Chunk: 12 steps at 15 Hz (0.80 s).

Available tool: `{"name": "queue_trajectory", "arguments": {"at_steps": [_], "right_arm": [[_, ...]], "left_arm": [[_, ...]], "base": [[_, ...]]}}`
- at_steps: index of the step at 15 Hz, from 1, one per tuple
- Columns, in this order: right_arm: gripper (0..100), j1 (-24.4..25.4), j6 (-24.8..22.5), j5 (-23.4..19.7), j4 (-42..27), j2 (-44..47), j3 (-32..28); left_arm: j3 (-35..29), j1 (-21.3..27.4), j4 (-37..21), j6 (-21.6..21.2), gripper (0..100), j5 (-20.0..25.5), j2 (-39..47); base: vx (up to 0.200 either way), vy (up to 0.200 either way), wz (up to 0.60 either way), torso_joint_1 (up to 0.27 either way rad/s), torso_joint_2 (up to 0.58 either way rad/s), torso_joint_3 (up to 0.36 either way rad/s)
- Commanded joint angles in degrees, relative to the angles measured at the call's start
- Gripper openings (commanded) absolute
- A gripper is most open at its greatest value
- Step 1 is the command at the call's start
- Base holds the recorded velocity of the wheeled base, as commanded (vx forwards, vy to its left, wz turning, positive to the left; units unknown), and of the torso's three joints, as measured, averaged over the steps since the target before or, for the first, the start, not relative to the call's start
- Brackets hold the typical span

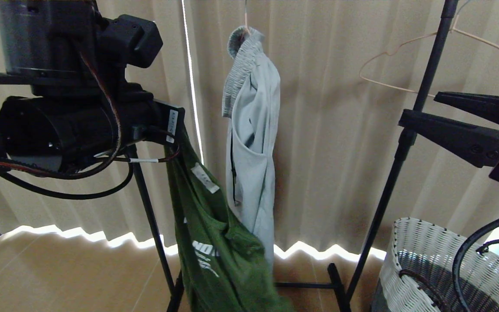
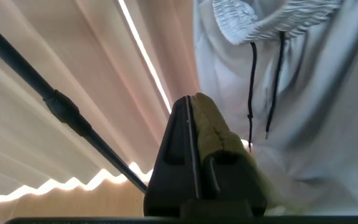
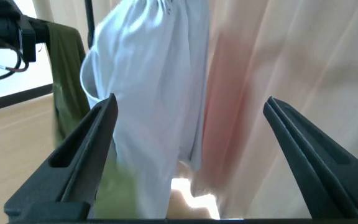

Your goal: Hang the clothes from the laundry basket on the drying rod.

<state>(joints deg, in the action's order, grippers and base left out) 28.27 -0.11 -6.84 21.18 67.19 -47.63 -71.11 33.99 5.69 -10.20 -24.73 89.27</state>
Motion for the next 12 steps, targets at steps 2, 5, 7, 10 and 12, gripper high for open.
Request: {"name": "queue_trajectory", "arguments": {"at_steps": [2,5,7,10,12], "right_arm": [[100,0.03,-0.15,0.07,0.01,-0.84,0.87],[100,-7.35,-7.1,0.42,-0.17,-0.49,4.83],[100,-14.91,-15.01,0.34,-0.08,0.39,8.17],[100,-16.23,-17.12,0.51,0.27,0.22,11.68],[100,-16.23,-17.64,0.42,4.49,0.31,12.03]], "left_arm": [[0.71,-0.06,0.02,0.01,0,-0.05,-0.77],[6.51,-1.73,0.11,0.18,0,0.3,-4.72],[11.61,-3.23,0.11,1.59,0,1.44,-9.64],[19.43,-5.86,0.02,3.0,0,8.12,-18.26],[22.68,-9.29,0.02,2.82,0,15.33,-22.74]], "base": [[0.0,0.0,0.0,0.0,0.0,0.0],[0.0,0.0,0.0,0.0,0.0,0.0],[0.0,0.0,0.0,0.0,0.0,0.0],[0.0,0.0,0.0,0.0,0.0,0.0],[0.0,0.0,0.0,0.0,0.0,0.0]]}}
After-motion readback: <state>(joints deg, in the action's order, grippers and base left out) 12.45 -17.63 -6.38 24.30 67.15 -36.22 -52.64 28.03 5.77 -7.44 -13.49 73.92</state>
